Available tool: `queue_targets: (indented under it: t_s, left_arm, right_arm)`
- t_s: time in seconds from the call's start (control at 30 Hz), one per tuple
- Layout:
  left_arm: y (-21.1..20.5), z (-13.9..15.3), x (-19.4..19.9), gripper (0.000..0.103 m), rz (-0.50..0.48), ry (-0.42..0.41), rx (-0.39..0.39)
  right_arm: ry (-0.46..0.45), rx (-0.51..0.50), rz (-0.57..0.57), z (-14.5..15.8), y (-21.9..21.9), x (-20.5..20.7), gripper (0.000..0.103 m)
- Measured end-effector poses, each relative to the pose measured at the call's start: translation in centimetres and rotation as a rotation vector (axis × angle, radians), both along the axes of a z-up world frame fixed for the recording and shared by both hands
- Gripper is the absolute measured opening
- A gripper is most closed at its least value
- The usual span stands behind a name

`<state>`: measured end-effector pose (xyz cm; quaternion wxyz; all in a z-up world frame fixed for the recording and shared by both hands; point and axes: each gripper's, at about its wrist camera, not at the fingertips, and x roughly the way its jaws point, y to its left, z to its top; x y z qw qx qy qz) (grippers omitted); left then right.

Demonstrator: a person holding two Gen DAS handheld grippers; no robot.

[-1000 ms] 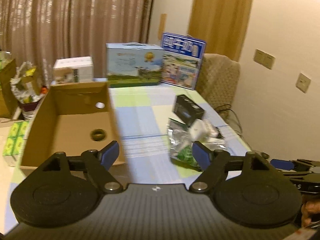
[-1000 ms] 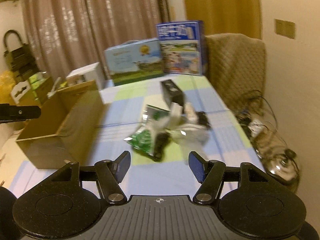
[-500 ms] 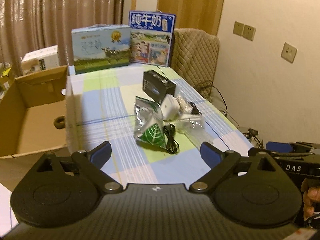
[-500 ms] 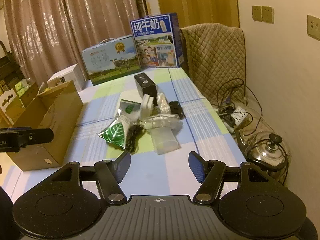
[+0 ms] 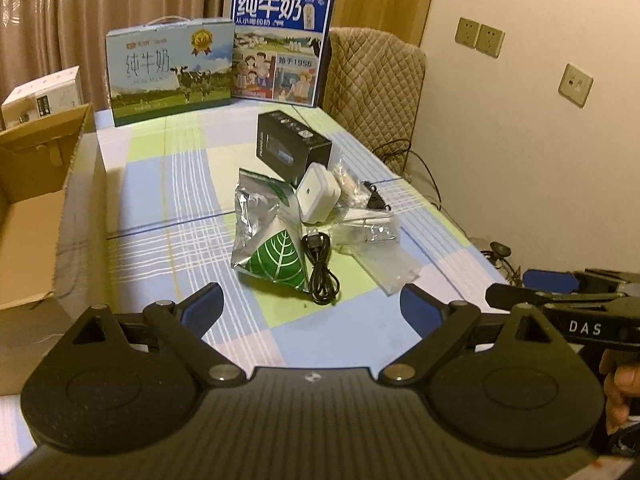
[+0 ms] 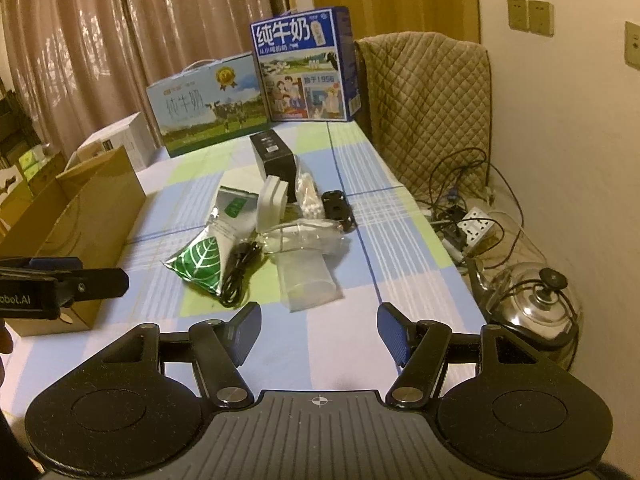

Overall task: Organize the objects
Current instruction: 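Move both tools back over the remaining items on the table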

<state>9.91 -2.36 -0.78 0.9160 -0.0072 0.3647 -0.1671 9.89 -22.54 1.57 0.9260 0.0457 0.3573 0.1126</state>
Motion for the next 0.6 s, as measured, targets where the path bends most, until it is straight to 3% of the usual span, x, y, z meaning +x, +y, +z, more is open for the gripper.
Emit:
queue_targets:
  t_s: [0.43,0.6]
  left_arm:
    - [-2.3,-3.9,5.7,0.076,-0.08,0.002,0.039]
    - [-1.8,-5.4,6.8,0.067,-0.062,0.03,0.039]
  right_arm:
    - [0.015,-0.015,0.075,-4.2,0.1,7.3,0.061]
    - [0.042,-0.012,0.127,-5.5,1.1,8.9,0.061]
